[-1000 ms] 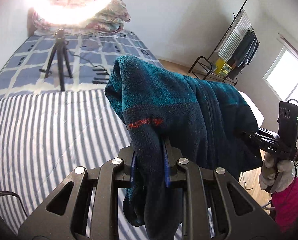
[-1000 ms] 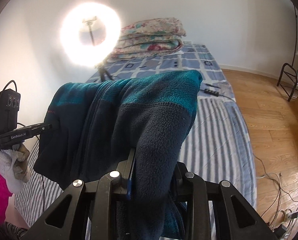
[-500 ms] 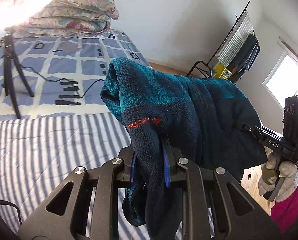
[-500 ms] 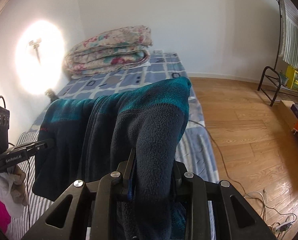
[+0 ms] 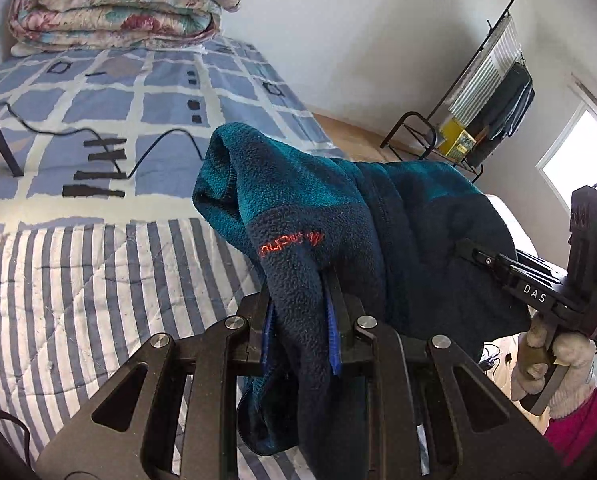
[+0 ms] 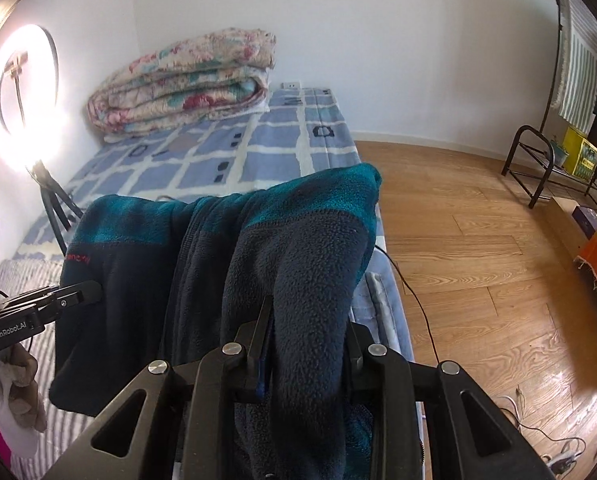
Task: Fold large clothes
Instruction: 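Lift the folded jacket with both tools and carry it along the mattress, then lower the folded jacket onto the mattress and open both tools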
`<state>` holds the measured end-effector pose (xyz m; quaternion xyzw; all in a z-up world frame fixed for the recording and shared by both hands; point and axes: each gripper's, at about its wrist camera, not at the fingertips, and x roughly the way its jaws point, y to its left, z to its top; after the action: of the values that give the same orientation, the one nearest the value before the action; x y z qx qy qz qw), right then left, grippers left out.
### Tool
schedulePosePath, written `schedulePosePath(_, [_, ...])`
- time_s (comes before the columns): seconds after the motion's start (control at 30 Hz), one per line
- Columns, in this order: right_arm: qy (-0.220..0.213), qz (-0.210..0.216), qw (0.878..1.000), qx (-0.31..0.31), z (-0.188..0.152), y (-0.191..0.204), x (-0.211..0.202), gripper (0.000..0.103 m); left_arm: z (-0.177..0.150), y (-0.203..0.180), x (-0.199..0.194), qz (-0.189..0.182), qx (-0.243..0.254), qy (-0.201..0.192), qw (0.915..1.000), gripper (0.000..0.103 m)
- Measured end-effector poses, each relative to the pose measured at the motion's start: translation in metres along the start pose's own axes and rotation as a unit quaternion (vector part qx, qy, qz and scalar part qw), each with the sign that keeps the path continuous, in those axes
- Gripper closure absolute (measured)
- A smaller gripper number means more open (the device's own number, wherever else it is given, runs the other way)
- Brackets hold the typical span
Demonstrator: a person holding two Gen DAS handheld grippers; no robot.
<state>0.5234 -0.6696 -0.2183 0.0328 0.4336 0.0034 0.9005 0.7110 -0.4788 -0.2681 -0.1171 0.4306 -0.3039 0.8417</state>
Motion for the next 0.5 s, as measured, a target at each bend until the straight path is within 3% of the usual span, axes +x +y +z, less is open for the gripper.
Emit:
schedulePosePath(0.17, [0.006, -0.016, 1.0, -0.009, -0.007, -0.005, 0.024, 0.077, -0.005, 0.026, 0.019, 0.033, -0.009, 0.025, 0.9991, 0.083])
schedulePosePath(0.33, [0.05, -0.112, 0.992, 0.008, -0.018, -0.03, 0.057, 0.069, -0.01, 0.037, 0.03, 0.075, 0.003, 0.034, 0.9966, 0.08])
schedulePosePath(0.5, [0.059, -0.097, 0.993, 0.034, -0.032, -0.044, 0.065, 0.068, -0.019, 0.028, 0.031, 0.11, 0.033, 0.03, 0.9929, 0.072])
